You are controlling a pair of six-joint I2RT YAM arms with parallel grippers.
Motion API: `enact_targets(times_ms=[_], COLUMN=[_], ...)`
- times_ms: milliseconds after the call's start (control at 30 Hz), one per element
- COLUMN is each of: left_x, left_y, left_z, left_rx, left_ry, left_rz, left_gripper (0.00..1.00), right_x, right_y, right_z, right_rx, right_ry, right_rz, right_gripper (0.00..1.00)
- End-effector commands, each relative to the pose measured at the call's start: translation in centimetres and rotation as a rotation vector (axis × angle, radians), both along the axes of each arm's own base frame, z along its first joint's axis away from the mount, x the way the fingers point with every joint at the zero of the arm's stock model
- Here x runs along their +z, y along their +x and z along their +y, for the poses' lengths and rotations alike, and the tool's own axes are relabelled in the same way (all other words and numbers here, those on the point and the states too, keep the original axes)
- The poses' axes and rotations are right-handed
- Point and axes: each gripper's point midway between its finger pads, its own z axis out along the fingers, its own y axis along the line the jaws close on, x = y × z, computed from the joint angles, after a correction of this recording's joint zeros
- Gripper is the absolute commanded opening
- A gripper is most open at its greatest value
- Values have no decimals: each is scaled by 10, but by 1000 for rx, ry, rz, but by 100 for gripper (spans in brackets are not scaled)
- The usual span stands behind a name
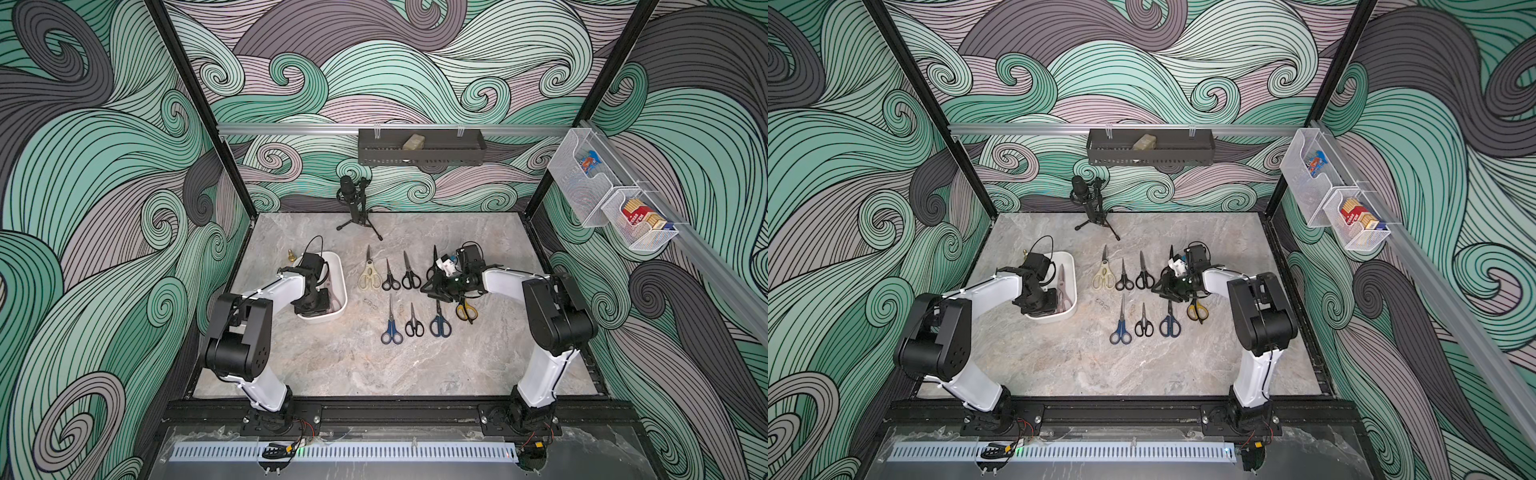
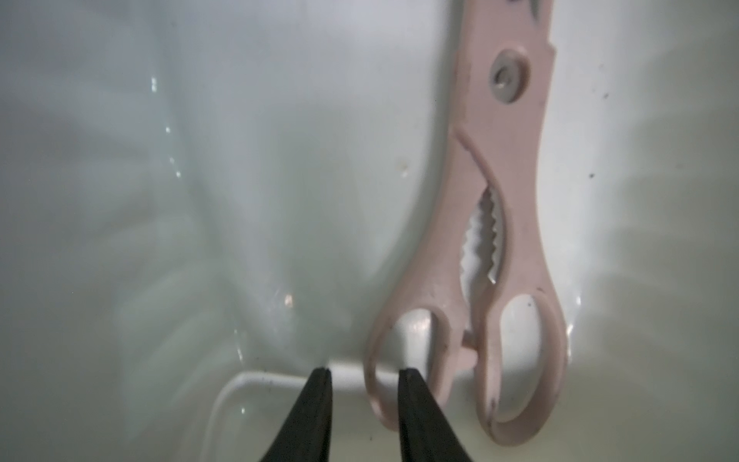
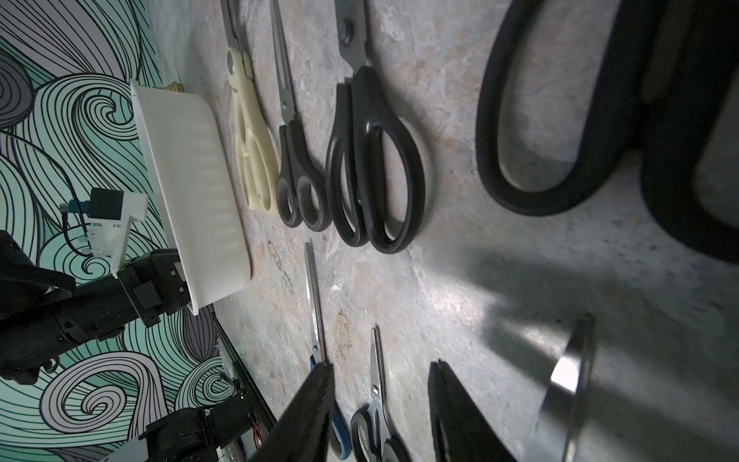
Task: Take the scissors out of the storage box
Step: Pick up the scissors from the storage box.
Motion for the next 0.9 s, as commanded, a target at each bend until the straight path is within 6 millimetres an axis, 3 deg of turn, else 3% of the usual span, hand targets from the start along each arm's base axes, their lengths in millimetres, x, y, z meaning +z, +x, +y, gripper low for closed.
enact_targets(times_ms=[0,200,300,533,633,733,867], left_x=[13,13,6,12,19,25,19], left_y=[-15,-47,-61,-72,-55,-36,-26], left_z=[-14,-48,-52,-74,-62,-37,-13], left_rx=[6,8,9,-16,-14,-15,6], left_ry=[-70,-256,-271,-378,-286,-126,0], left_rz=[29,75,105,136,101,54,66], left_gripper=[32,32,33,32,33,34,34], right_x=[-2,-7,-7,-7,-7,-6,-5], right_y=[0,-4,-3,0,-1,0,-2], right_z=[1,0,1,4,5,5,6], right_rx=[2,2,2,6,9,5,0], right_ry=[2,-3,-1,1,1,2,8], right_rz=[9,24,25,25,23,24,35], right_gripper=[43,43,43,43,43,43,43])
